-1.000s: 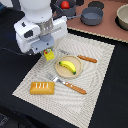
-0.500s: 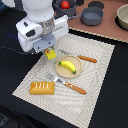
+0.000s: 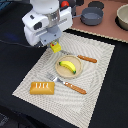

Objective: Interact with the objects in diverse but meaningful ways.

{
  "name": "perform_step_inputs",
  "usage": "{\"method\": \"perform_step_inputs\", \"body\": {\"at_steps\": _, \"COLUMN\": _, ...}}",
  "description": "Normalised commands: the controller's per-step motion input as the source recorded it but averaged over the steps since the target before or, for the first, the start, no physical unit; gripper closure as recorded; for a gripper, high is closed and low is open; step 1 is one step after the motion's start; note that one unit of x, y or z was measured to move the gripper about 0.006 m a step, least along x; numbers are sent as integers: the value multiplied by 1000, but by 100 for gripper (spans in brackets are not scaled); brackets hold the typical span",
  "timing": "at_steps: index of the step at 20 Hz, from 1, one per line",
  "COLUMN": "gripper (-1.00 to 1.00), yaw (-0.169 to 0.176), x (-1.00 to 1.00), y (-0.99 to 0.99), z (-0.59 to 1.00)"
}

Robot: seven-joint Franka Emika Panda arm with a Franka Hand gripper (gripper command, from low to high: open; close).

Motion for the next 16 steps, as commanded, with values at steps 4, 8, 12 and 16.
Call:
{"method": "perform_step_inputs", "body": {"at_steps": 4, "gripper": 100, "yaw": 50, "x": -298, "y": 336, "z": -107}}
{"method": "perform_step_inputs", "body": {"at_steps": 8, "gripper": 100, "yaw": 57, "x": -578, "y": 9, "z": -384}}
{"method": "perform_step_inputs", "body": {"at_steps": 12, "gripper": 100, "yaw": 77, "x": -697, "y": 36, "z": -443}}
{"method": "perform_step_inputs", "body": {"at_steps": 16, "gripper": 100, "yaw": 83, "x": -765, "y": 36, "z": -484}}
